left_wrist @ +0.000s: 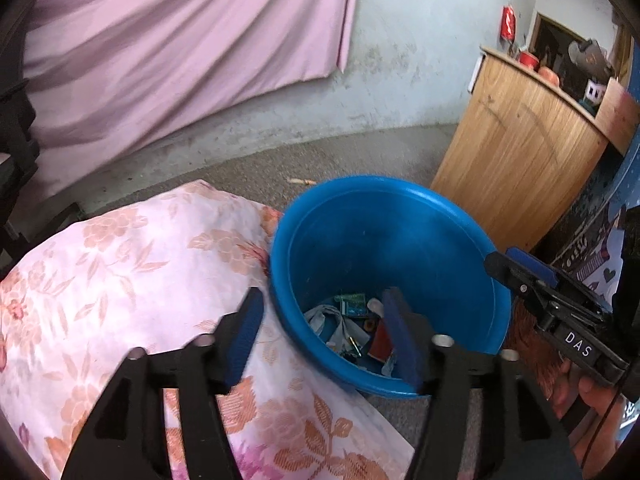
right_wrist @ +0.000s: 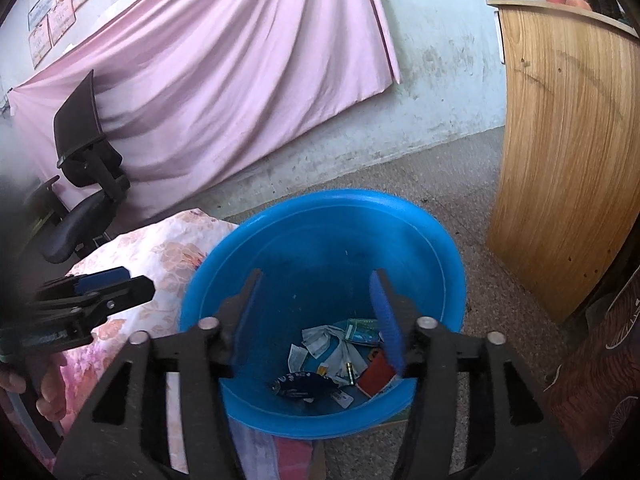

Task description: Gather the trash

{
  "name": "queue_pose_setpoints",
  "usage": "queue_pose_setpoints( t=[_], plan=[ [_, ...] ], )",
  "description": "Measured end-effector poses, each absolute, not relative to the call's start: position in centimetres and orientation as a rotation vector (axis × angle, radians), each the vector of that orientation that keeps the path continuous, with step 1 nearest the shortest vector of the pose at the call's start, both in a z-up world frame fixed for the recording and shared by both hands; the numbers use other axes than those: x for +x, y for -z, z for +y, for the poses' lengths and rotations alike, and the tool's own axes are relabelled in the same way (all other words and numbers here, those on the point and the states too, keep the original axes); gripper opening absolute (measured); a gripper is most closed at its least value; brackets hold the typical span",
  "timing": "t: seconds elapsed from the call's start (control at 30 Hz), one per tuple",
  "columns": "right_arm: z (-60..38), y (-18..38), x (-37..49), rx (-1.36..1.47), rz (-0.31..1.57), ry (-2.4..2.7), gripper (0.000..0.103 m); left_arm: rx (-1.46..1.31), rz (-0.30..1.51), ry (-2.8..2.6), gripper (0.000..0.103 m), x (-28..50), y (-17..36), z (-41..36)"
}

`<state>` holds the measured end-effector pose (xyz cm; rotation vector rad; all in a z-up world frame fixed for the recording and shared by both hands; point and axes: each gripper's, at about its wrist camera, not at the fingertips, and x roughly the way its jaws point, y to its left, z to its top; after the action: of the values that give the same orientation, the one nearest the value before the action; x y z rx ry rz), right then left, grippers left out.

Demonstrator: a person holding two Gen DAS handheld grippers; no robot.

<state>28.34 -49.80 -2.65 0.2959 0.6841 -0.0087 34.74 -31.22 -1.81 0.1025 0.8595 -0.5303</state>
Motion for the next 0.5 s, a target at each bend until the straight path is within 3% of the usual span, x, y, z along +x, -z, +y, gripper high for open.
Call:
queue_pose_setpoints(
  t=[0.1,0.2,0.27,0.5],
  plan=[
    [-49.4,2.2,28.2,0.297,0.672,0.011,0.088,0.105,0.84,0.495,0.064,34.2,1.3,-30.3],
    [-48.9,1.7,28.0,0.304,0.652,0.009,0.098,0.092,0.816,0.459,0.082,33.6,0.9,-29.3],
    [-48.7,1.4,27.8,0.302,0.642,0.008,0.103,0.065,0.779,0.443,0.087,33.0,0.4,-28.4],
    [-48.3,0.1,26.6,0.322,0.575,0.017,0.103,0.015,0.699,0.384,0.094,31.6,-1.3,-25.9]
  ],
)
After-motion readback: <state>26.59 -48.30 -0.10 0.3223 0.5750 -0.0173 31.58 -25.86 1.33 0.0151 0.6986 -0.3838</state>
